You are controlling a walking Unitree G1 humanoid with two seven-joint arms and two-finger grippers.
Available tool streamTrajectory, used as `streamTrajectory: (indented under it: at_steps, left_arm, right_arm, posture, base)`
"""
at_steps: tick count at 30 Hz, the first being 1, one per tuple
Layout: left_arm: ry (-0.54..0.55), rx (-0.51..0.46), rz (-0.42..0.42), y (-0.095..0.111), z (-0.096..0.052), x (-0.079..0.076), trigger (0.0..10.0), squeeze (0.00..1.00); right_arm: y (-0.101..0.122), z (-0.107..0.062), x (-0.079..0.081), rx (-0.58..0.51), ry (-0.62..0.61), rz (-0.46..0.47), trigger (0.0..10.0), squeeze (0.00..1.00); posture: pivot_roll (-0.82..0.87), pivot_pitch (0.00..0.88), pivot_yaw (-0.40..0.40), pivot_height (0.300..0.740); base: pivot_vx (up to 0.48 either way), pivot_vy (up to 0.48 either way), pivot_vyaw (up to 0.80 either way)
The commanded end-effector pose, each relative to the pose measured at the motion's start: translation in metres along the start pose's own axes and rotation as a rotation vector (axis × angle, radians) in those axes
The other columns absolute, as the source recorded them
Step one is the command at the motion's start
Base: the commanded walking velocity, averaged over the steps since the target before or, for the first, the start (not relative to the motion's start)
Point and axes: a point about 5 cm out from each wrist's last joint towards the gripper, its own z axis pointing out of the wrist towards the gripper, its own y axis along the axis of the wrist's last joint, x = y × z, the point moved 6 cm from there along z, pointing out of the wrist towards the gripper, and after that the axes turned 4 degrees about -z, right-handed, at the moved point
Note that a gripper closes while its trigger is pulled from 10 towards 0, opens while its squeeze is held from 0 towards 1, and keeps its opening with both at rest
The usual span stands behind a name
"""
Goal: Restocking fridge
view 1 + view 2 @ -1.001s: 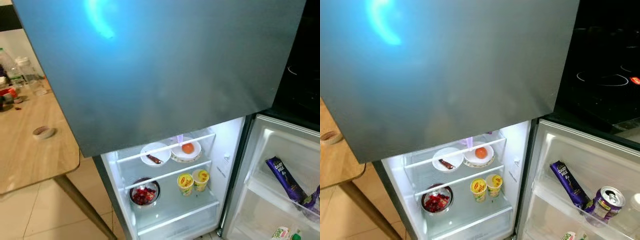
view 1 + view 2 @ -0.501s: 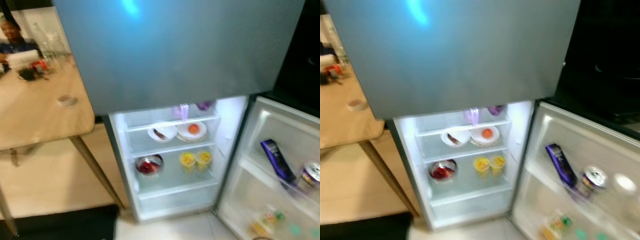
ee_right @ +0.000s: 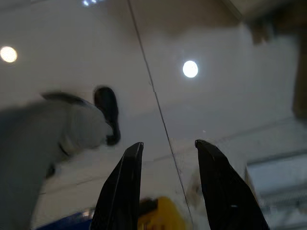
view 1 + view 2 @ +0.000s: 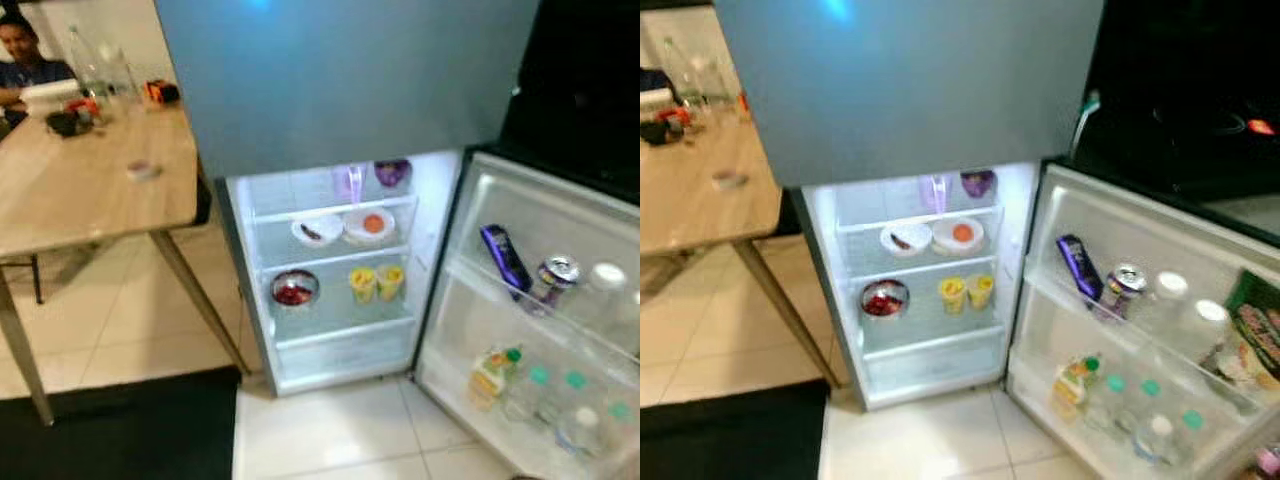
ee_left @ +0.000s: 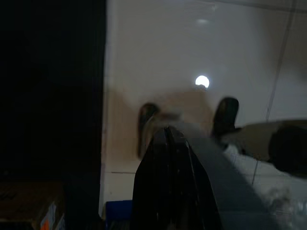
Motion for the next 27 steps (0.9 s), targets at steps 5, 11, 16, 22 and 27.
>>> streamTrajectory:
  at_steps: [5, 11, 16, 22, 27]
  left_arm:
    - [0.001, 0.011, 0.005, -0.005, -0.001, 0.003, 10.0, 0.0]
    - [-0.006, 0.015, 0.005, -0.007, -0.001, 0.001, 10.0, 0.0]
    - [-0.024, 0.014, 0.012, -0.006, -0.001, -0.003, 10.0, 0.0]
    - [-0.037, 0.012, 0.016, -0.004, 0.0, -0.005, 10.0, 0.0]
    - [-0.035, 0.011, 0.015, -0.003, 0.0, -0.005, 10.0, 0.0]
  right_arm:
    - [-0.002, 0.0, 0.003, 0.003, 0.008, 0.006, 10.0, 0.0]
    - [-0.002, 0.0, 0.003, 0.004, 0.007, 0.008, 10.0, 0.0]
    - [-0.003, 0.0, 0.003, 0.005, 0.011, 0.003, 10.0, 0.0]
    - [-0.002, 0.0, 0.005, 0.007, 0.026, 0.009, 10.0, 0.0]
    - [-0.001, 0.001, 0.008, 0.013, 0.039, 0.01, 10.0, 0.0]
  posture:
    - [-0.12, 0.0, 0.017, 0.74]
    - [-0.12, 0.0, 0.016, 0.74]
    - [-0.12, 0.0, 0.017, 0.74]
    - [-0.12, 0.0, 0.02, 0.74]
    - [-0.12, 0.0, 0.022, 0.74]
  base:
    - [0.0, 0.0, 0.0]
    - [0.0, 0.0, 0.0]
    - [0.0, 0.0, 0.0]
    - [0.0, -0.243, -0.26]
    - [0.0, -0.353, -0.77]
